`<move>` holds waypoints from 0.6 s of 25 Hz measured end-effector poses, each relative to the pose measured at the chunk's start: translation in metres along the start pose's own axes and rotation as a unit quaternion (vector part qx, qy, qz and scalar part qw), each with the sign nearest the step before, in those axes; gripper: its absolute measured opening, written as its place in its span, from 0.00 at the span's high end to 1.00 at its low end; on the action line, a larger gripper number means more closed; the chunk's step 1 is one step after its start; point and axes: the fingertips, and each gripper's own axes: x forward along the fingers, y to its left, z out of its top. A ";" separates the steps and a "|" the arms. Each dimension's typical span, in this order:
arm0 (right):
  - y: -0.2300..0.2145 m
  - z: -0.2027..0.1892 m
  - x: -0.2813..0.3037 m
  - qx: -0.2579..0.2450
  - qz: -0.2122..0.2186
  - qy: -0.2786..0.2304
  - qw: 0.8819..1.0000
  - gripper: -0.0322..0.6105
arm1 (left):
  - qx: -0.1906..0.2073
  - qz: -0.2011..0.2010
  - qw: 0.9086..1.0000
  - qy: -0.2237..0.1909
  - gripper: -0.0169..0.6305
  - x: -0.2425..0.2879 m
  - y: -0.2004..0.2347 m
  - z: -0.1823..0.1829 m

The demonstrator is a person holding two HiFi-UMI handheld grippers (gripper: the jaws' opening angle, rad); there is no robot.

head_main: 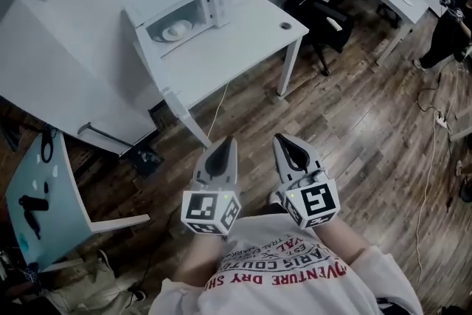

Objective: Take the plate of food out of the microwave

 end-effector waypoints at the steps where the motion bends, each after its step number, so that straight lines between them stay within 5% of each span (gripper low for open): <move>1: -0.011 0.002 0.006 -0.002 0.010 0.001 1.000 0.93 | -0.008 0.007 1.000 -0.002 0.96 0.012 -0.002 0.002; 15: -0.114 -0.002 0.092 -0.001 0.053 0.016 0.998 0.93 | -0.029 0.049 0.998 0.010 0.96 0.137 0.007 -0.001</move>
